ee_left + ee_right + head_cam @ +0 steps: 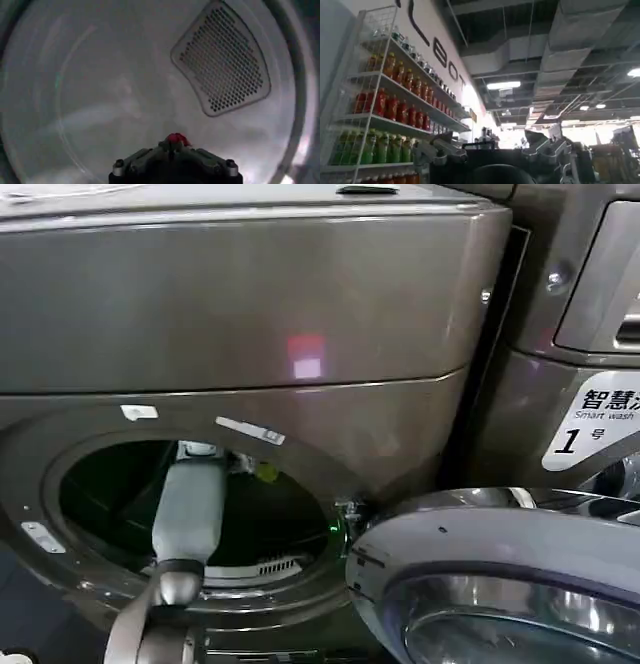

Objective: Grasp the clothes from the dryer.

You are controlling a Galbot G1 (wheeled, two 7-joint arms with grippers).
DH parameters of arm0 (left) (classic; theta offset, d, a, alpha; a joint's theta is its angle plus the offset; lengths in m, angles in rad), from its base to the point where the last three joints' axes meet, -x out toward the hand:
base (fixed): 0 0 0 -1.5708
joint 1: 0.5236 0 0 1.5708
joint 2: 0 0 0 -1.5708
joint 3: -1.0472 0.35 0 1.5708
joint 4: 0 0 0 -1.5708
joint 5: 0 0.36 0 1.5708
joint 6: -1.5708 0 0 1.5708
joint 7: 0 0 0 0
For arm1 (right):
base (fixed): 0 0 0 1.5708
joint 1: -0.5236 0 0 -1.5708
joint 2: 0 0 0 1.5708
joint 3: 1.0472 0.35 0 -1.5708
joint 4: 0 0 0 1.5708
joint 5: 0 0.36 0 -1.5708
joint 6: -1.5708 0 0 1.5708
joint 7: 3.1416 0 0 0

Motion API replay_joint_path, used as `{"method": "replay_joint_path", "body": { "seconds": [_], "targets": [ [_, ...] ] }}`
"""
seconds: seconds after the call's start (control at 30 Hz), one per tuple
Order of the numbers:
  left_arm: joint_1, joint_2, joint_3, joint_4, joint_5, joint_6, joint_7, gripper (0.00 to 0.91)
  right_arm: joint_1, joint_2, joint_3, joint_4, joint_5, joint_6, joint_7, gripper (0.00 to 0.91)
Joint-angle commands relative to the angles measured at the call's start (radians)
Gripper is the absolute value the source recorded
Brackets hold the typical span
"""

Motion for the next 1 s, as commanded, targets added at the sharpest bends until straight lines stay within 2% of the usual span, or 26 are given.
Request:
{"method": "replay_joint_path", "body": {
  "seconds": [0.03, 0.23, 0.33, 0.4, 0.73, 1.0],
  "targets": [
    [-0.003, -0.008, 0.001, -0.036, -0.095, 0.038, -0.1, 0.0, -0.002, -0.001, 0.005, -0.009, 0.004, 0.006, 0.003, 0.907],
    [0.0, -0.004, 0.003, -0.041, -0.104, 0.035, -0.07, 0.0, -0.003, -0.001, 0.008, -0.005, -0.002, -0.009, 0.002, 0.907],
    [0.004, -0.003, 0.003, -0.042, -0.105, 0.037, -0.067, 0.0, -0.003, -0.002, 0.034, 0.027, 0.005, -0.094, 0.018, 0.907],
    [0.005, -0.002, 0.003, -0.041, -0.105, 0.039, -0.068, 0.0, -0.001, -0.009, 0.043, 0.03, 0.007, -0.117, 0.044, 0.907],
    [-0.001, -0.003, 0.004, -0.005, -0.107, 0.03, -0.068, 0.0, -0.011, -0.013, 0.061, 0.013, -0.022, -0.152, 0.092, 0.907],
    [-0.003, 0.002, 0.004, -0.001, -0.107, 0.03, -0.061, 0.0, -0.009, -0.02, 0.069, 0.018, -0.021, -0.179, 0.094, 0.907]
  ]
}}
